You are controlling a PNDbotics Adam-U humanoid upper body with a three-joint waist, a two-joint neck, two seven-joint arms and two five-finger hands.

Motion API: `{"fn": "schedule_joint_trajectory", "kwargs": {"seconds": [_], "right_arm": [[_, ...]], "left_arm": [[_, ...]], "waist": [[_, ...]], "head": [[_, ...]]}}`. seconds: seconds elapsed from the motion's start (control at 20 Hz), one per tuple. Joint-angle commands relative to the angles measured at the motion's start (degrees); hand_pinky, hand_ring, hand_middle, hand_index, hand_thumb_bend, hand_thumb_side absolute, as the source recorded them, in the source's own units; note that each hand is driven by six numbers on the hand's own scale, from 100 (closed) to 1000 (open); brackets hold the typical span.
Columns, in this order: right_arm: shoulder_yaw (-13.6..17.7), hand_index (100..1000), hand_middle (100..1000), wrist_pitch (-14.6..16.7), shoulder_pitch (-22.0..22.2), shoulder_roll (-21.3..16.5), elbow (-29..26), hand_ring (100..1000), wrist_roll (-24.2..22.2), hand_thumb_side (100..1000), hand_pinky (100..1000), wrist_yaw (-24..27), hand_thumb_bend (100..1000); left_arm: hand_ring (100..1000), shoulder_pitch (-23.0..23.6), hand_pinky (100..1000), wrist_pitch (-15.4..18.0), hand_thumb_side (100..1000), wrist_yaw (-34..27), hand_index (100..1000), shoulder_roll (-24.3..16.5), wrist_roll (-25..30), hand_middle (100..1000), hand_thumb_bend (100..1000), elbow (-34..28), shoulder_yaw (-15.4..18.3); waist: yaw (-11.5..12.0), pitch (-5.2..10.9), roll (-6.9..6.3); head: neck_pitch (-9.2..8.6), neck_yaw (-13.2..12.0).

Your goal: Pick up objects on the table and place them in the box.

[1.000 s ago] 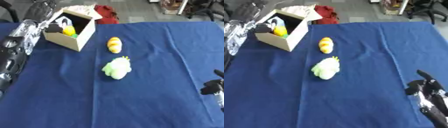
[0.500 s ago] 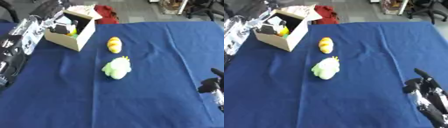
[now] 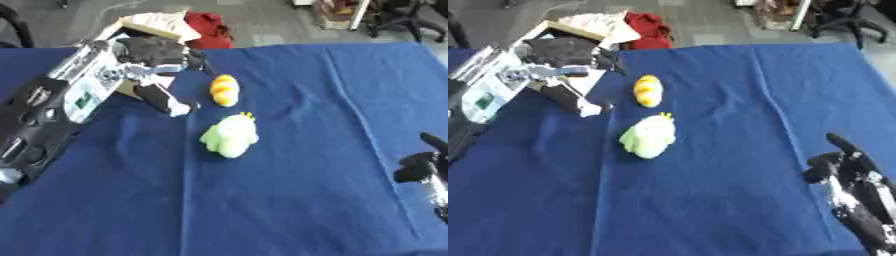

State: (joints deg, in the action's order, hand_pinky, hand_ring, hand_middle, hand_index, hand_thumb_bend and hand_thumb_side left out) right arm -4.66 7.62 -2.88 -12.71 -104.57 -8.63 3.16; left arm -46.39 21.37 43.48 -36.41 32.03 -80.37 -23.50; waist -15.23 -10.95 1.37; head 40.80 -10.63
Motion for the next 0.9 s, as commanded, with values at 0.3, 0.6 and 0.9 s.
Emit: {"fn": "schedule_joint_trajectory", "kwargs": {"seconds": [0.3,0.6,0.9], "right_arm": [[-0.14,915,583,0.28,-0.43,-0.20,-0.80,577,-0.56,434,595,0.67,100],[-0.23,914,580,0.24,-0.42,-0.17,-0.71,574,-0.65,432,595,0.91,100],[-0.31,915,580,0.18,-0.47,-0.10,-0.72,574,-0.68,432,595,0.93,100]], "left_arm": [[791,-1.35,847,3.93,607,2.70,923,5.44,1.77,812,236,8.24,-0.11],[824,-1.73,867,4.82,656,7.63,959,7.64,-0.69,872,300,11.15,0.09],[788,-1.33,851,6.48,684,8.83,949,8.98,-0.30,838,307,13.13,-0.49]], "waist": [[-0.74,1.53,0.72],[-1.06,1.27,0.88],[-1.28,1.21,0.87]], "head": [[0.36,-0.40],[0.51,-0.55],[0.41,-0.72]]}}
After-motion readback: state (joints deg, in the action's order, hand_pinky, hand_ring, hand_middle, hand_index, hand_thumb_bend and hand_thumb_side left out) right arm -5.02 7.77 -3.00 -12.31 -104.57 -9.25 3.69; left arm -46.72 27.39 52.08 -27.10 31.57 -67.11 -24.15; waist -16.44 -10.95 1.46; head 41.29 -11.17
